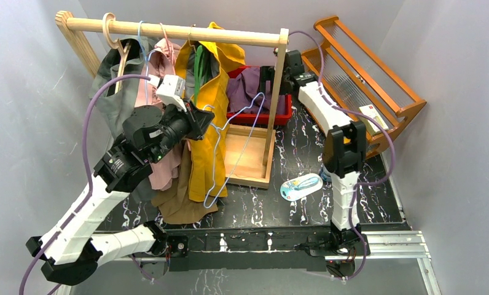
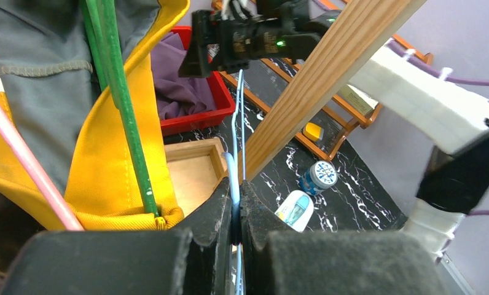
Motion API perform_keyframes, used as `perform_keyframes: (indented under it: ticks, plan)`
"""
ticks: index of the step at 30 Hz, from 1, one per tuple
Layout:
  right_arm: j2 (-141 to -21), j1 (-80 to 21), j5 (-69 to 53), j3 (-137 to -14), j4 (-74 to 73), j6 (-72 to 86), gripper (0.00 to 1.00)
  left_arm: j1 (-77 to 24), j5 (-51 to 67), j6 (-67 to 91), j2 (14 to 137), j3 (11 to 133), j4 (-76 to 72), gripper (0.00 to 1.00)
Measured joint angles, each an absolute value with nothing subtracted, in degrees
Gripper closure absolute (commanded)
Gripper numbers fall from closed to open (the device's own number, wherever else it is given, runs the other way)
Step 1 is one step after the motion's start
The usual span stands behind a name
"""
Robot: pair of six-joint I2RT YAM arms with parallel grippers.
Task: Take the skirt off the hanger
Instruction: Adjust the skirt in the bin, then place the hanger at the clothesline.
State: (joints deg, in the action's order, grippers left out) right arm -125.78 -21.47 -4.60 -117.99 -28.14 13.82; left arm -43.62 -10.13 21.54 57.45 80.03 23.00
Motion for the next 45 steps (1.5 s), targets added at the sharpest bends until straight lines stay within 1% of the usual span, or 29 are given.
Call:
perform_keyframes:
  ticks: [5, 14, 19, 24, 32, 37, 42, 45]
  plan:
    - [-115.0, -21.3, -1.7, -111.8, -29.6, 14.7, 0.02, -43.6, -10.6, 20.0, 57.3, 82.1, 24.3, 1.0]
    - [-95.9, -18.3, 0.3, -86.2, -30.3, 16.4, 0.02, -43.6, -9.5, 17.0, 57.6, 86.7, 24.9, 1.0]
    - [-86.1, -17.6, -1.3, -79.3, -30.5, 17.0, 0.02, -43.6, -8.1, 15.8, 59.1, 91.1, 24.9, 1.0]
    - [-75.9, -17.7, -6.5, -77.8, -30.3, 17.5, 0.02, -43.6, -7.2, 14.5, 61.1, 95.2, 24.8, 1.0]
    - [-65.4, -17.7, -15.4, -77.6, -30.2, 18.9, 0.02, -43.6, -7.1, 10.3, 66.3, 100.7, 22.3, 1.0]
    - [-61.9, -17.7, -20.5, -77.7, -31.4, 19.3, 0.02, -43.6, -7.0, 8.0, 69.4, 103.7, 20.1, 1.0]
    - [-62.2, -18.4, -29.8, -78.2, -32.7, 19.4, 0.04, -43.6, -6.8, 7.0, 70.1, 104.7, 18.2, 1.0]
    - [-62.4, -21.0, -32.3, -78.6, -32.9, 19.8, 0.05, -43.6, -6.6, 6.8, 70.1, 105.5, 17.4, 1.0]
